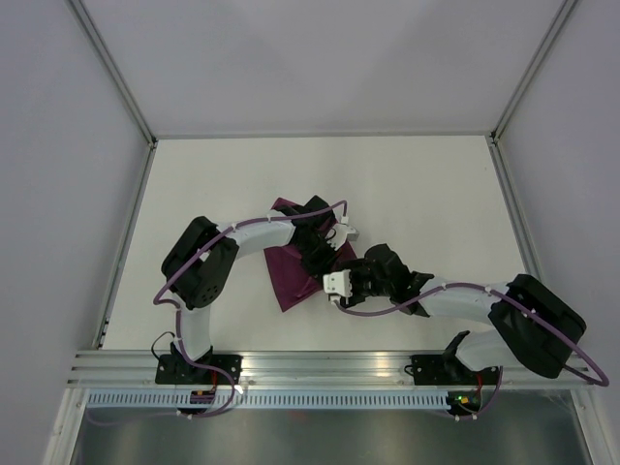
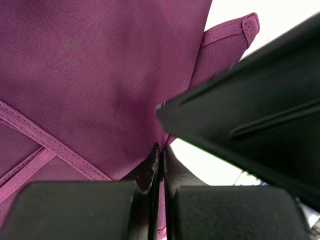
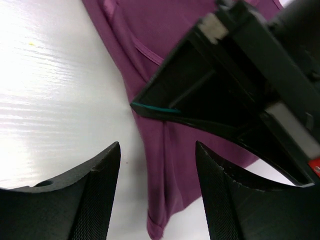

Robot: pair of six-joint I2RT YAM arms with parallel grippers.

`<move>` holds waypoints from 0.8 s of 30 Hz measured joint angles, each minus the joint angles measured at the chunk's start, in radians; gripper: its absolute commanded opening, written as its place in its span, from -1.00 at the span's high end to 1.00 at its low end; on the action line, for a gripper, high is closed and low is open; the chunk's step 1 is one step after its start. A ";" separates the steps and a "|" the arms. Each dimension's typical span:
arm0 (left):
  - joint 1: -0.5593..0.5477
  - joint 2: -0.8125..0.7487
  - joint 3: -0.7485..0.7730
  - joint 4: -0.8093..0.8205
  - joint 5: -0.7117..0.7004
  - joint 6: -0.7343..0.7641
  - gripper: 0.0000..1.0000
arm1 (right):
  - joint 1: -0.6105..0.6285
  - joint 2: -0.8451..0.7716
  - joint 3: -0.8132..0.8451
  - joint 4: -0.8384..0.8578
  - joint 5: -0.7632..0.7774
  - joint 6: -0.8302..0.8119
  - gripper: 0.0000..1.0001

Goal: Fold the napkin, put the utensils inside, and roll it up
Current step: Roll the napkin with the utensil

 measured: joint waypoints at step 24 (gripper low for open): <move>0.007 0.002 0.015 -0.033 0.024 0.007 0.95 | 0.121 0.169 -0.013 0.194 0.164 -0.071 0.38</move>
